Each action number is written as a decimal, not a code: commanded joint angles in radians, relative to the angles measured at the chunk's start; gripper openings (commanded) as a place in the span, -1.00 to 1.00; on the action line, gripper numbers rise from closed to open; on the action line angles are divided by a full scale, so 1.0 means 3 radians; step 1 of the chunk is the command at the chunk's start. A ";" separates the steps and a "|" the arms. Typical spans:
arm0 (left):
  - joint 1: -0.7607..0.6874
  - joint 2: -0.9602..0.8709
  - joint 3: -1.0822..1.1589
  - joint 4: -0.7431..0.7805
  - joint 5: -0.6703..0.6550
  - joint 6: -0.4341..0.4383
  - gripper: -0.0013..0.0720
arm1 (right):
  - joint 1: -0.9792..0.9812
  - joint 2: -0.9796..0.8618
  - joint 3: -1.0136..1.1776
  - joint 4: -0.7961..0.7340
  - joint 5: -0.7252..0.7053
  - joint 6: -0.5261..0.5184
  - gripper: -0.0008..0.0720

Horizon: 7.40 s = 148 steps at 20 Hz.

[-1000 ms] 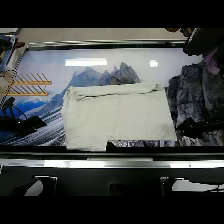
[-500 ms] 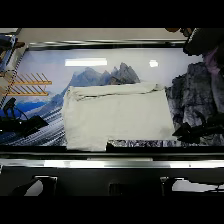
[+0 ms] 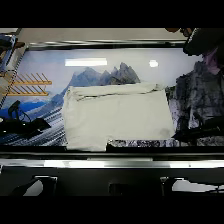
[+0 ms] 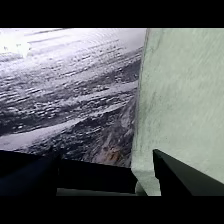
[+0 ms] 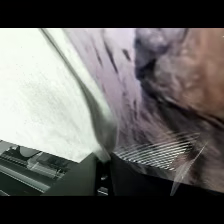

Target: Fold the clothes and pants, and hang the long-sleeved shirts on hangers.

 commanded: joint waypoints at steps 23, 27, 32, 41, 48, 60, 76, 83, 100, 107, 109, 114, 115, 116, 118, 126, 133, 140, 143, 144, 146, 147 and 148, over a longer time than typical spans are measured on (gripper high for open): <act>-0.0668 -0.0650 -0.0720 -0.1027 0.0626 0.0628 0.67 | 0.0003 0.0280 -0.0006 0.0254 -0.0112 -0.0053 -0.88; -0.0668 -0.0651 -0.0720 -0.1027 0.0626 0.0629 0.07 | 0.0003 0.0298 -0.0006 0.0256 -0.0113 -0.0052 -0.88; -0.0668 -0.0650 -0.0720 -0.1027 0.0627 0.0632 -0.81 | 0.0004 0.0322 -0.0006 0.0366 -0.0114 -0.0066 -0.88; -0.0668 -0.0642 0.0141 -0.1090 0.0422 0.0529 -0.93 | 0.0876 0.0765 0.0487 0.1005 0.0511 -0.0247 -0.88; -0.0659 -0.0641 0.2922 -0.1165 0.0055 0.0193 -0.92 | 0.1124 0.0969 0.2561 0.0945 0.0940 0.0443 -0.88; -0.0285 0.0810 0.4196 0.0355 -0.0203 -0.1406 -0.93 | 0.1124 0.2884 0.3736 -0.0420 0.0498 0.1522 -0.88; -0.1019 -0.1586 0.3799 0.0144 -0.0532 -0.0454 -0.93 | 0.1128 0.0148 0.3732 -0.0336 -0.0446 0.1788 -0.88; -0.1256 -0.3012 0.3958 0.0175 0.0724 -0.0465 -0.93 | 0.1130 -0.1216 0.3732 -0.0253 0.0567 0.1752 -0.88; -0.1272 -0.3227 0.4063 0.0484 -0.0647 -0.0146 -0.93 | 0.1132 -0.1653 0.3677 -0.0708 -0.0224 0.1588 -0.88; -0.1292 -0.3312 0.4046 0.0484 -0.0963 -0.0248 -0.92 | 0.1132 -0.1685 0.3531 -0.0661 -0.0318 0.1591 -0.88; -0.1292 -0.3323 0.4044 0.0486 -0.0965 -0.0248 -0.92 | 0.1132 -0.1685 0.3464 -0.0637 -0.0474 0.1592 -0.88; -0.1292 -0.3339 0.4044 0.0486 -0.0963 -0.0247 -0.92 | 0.1132 -0.1684 0.3455 -0.0604 -0.0694 0.1591 -0.70; -0.1292 -0.3348 0.4040 0.0486 -0.0961 -0.0247 -0.92 | 0.1132 -0.1684 0.3455 -0.0558 -0.0704 0.1591 -0.59; -0.1291 -0.3358 0.4040 0.0486 -0.0961 -0.0247 -0.89 | 0.1132 -0.1684 0.3455 -0.0512 -0.0706 0.1591 -0.42; -0.1291 -0.3367 0.4040 0.0486 -0.0958 -0.0272 -0.30 | 0.1130 -0.1681 0.3455 -0.0434 -0.0704 0.1602 -0.02; -0.0980 -0.2731 0.4115 0.0593 -0.1293 -0.0257 0.63 | 0.0974 -0.0965 0.3422 -0.0331 -0.0596 0.0863 0.46; -0.0380 -0.1194 0.1663 0.0282 -0.0779 -0.0008 0.62 | 0.0446 -0.0373 0.2237 0.0117 -0.0613 0.0801 0.45; -0.0376 -0.0351 -0.0354 -0.0680 -0.0001 0.0675 0.62 | 0.0467 0.0018 0.1864 0.0130 -0.0674 0.0858 0.45; -0.0376 -0.0352 -0.0656 -0.0820 0.0015 0.0819 0.62 | 0.0467 0.0187 0.1863 0.0127 -0.0674 0.0857 0.45; -0.0378 -0.0352 -0.0727 -0.0848 0.0017 0.0848 0.62 | 0.0467 0.0231 0.1864 0.0127 -0.0674 0.0858 0.45; -0.0378 -0.0352 -0.0841 -0.1024 0.0018 0.0987 0.62 | 0.0467 0.0301 0.1863 0.0128 -0.0674 0.0871 0.45; -0.0378 -0.0352 -0.0879 -0.1115 0.0028 0.1020 0.62 | 0.0467 0.0326 0.1864 0.0128 -0.0676 0.0875 0.45; -0.0378 -0.0354 -0.0905 -0.1183 0.0048 0.1030 0.62 | 0.0467 0.0343 0.1864 0.0128 -0.0676 0.0882 0.45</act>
